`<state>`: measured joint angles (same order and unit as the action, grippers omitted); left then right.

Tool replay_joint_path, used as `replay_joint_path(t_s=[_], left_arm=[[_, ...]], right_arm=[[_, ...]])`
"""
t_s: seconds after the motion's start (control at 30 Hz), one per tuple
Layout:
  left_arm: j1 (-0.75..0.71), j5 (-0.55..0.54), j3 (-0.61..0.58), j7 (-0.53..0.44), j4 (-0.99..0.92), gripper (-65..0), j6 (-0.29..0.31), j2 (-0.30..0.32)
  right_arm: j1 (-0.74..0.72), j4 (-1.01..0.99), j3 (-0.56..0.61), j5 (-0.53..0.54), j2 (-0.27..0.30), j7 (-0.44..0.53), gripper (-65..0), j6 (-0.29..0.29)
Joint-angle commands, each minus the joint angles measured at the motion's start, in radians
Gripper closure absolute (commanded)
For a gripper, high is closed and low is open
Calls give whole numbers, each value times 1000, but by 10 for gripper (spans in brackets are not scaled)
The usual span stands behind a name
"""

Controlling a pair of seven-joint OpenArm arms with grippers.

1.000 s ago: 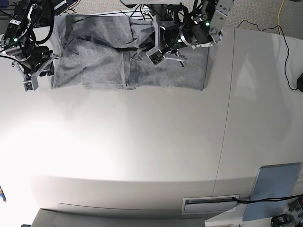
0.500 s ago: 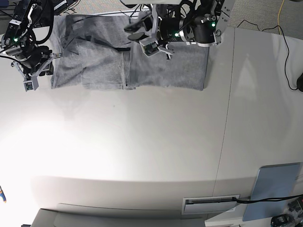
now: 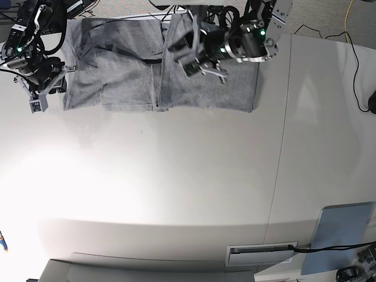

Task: Fold the T-shirt properly
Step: 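Release the folded end and lift the left gripper off the shirt, then grasp the shirt end with the right gripper and fold it over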

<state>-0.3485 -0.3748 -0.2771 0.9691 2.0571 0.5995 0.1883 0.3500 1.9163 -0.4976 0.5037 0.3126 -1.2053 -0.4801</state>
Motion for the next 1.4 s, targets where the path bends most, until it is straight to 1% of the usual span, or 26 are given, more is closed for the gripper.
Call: replay_joint_path(t_s=[0.0,0.07,0.17,0.23,0.3,0.33,0.37,0.43,0.5,0.57,0.7,0.77,0.83,0.93,1.17,1.37], left_arm=[[5,-15,28,-27,18,-192,1,-2],[5,-42,91,-27,18,-197,18,-3],[5,-121,187,-18,18,-216,49,-2],[5,-172,239,-11,18,-216,53,-2],[5,-211,280,-7,18,-216,53,-2],[5,-222,293,-5,18,-216,53,-2],[5,-230,303,-3,18,-216,53,-2],[5,-232,309,-1,18,-216,53,5],[5,-232,306,0,18,-216,53,17],[5,-232,306,0,18,-216,53,31],[5,-232,306,2,18,-216,53,31],[4,-232,306,3,18,-216,53,31],[5,-232,306,2,18,-216,53,31],[5,-232,306,1,18,-216,52,31],[5,-232,306,0,18,-216,52,31],[5,-232,306,0,18,-216,52,30]], right_arm=[[-1,14,-10,26,17,-4,-181,-2],[-1,14,-10,35,17,-46,-181,-5],[16,14,-10,26,18,-56,-190,-50],[37,14,-10,27,18,-54,-260,-58],[64,14,-10,28,20,-44,-349,-58],[79,14,-10,28,20,-36,-382,-58],[93,14,-10,28,20,-29,-401,-58],[107,14,-11,27,22,-40,-406,-53],[106,11,-11,32,29,-70,-406,-18],[101,-10,-15,65,41,-66,-406,6],[60,-121,-16,188,71,-78,-406,5],[29,-189,-16,243,76,-106,-406,4],[-4,-243,-16,300,75,-149,-406,-21],[-28,-290,-14,382,75,-187,-406,-34],[-10,-303,-14,489,64,-191,-406,-44],[33,-303,-14,529,64,-191,-406,-45]])
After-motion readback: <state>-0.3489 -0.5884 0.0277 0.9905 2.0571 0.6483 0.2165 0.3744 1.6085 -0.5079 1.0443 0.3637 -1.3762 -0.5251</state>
